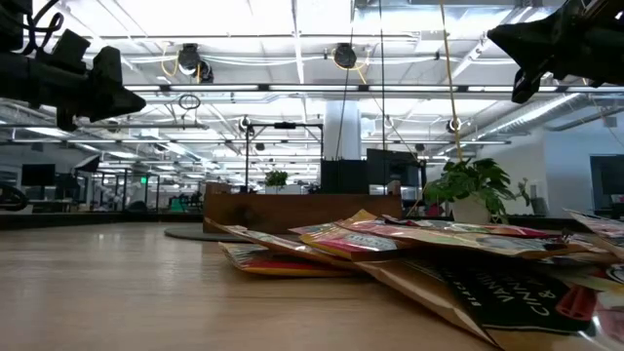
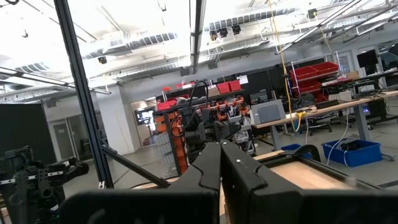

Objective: Pick & Place Tea

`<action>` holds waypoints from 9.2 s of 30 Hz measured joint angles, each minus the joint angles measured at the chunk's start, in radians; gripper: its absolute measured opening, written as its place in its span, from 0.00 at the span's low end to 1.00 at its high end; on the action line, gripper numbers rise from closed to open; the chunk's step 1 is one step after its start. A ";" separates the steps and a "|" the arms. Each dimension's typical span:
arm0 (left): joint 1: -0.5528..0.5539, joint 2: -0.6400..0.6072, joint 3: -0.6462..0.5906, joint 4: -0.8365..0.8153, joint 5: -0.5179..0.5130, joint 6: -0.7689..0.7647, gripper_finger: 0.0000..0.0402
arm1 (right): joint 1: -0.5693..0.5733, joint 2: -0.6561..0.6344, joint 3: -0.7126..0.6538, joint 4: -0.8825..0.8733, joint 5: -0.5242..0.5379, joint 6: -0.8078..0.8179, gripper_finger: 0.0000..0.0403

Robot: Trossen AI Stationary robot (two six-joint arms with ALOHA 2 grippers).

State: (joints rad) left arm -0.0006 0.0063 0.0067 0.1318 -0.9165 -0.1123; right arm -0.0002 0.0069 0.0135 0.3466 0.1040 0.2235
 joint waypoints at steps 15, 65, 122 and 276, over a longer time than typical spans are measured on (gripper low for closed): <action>0.000 0.000 0.000 0.000 0.000 0.000 0.14 | 0.000 0.000 0.000 0.034 0.011 0.000 0.00; -0.021 0.669 0.156 0.321 0.624 -0.074 0.14 | 0.005 0.224 0.000 0.038 -0.126 -0.245 0.00; -0.429 2.083 1.357 -0.046 0.760 -0.068 0.14 | 0.444 1.461 0.458 0.228 0.048 0.111 0.31; -0.231 1.759 1.474 -0.368 0.628 -0.009 0.58 | 0.552 1.054 0.243 0.594 0.538 -0.689 0.00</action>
State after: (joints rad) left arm -0.2314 1.7649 1.4803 -0.2360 -0.2880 -0.1214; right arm 0.5518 1.0614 0.2563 0.9402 0.6418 -0.4651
